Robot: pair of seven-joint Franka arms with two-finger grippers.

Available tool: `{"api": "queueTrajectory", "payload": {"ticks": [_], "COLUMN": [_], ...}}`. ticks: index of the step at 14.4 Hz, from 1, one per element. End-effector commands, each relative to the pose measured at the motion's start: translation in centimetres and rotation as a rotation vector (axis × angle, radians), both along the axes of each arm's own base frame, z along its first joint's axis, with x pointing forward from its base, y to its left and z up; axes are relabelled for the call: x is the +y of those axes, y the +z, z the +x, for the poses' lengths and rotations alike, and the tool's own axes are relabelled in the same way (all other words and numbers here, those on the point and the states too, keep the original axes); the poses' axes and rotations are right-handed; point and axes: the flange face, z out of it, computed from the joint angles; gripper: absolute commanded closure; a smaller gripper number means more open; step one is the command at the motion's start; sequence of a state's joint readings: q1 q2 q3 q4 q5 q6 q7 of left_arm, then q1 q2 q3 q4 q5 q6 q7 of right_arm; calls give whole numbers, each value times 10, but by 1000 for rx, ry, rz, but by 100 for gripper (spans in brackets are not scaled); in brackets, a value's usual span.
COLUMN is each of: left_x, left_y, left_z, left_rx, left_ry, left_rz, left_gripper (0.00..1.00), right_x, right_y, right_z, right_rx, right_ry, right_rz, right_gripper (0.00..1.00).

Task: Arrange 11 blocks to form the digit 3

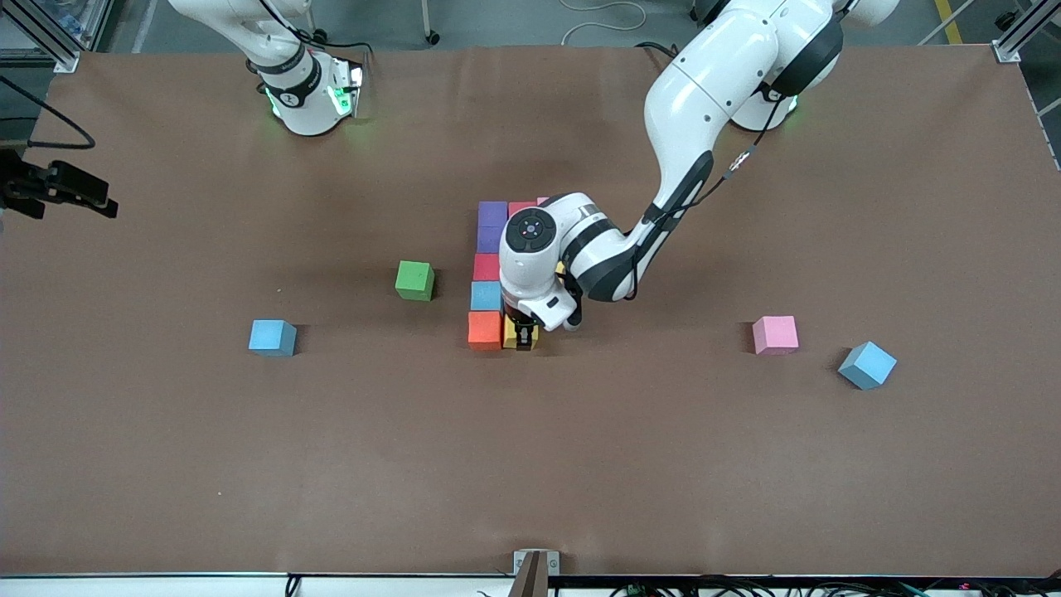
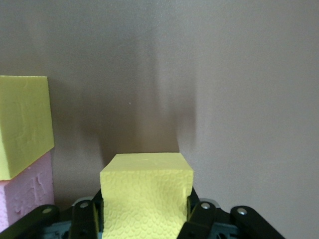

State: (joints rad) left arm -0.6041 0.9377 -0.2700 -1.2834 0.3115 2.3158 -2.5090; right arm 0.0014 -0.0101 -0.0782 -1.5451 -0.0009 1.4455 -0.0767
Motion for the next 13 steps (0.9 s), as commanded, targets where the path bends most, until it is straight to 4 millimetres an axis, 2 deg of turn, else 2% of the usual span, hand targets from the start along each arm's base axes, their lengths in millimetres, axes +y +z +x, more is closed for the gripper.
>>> {"api": "queueTrajectory", "payload": {"ticks": [1, 3, 6, 9, 13], "left_x": [-2, -2, -1, -1, -1], "left_y": [3, 3, 0, -1, -3], "left_z": [1, 1, 2, 1, 1], "left_rx": [-16, -18, -17, -16, -13], "left_ry": [7, 6, 4, 2, 1], "left_rz": [20, 19, 19, 18, 17], "left_gripper": [74, 72, 61, 54, 53], "right_x": [1, 4, 3, 5, 1], "right_y": [1, 11, 28, 26, 28], "right_z": [-12, -18, -28, -25, -23], "right_rx": [-9, -27, -58, -64, -85], "right_ry": [-1, 5, 13, 17, 24], "right_rz": [6, 6, 7, 6, -14], "right_gripper": [0, 0, 0, 0, 0]}}
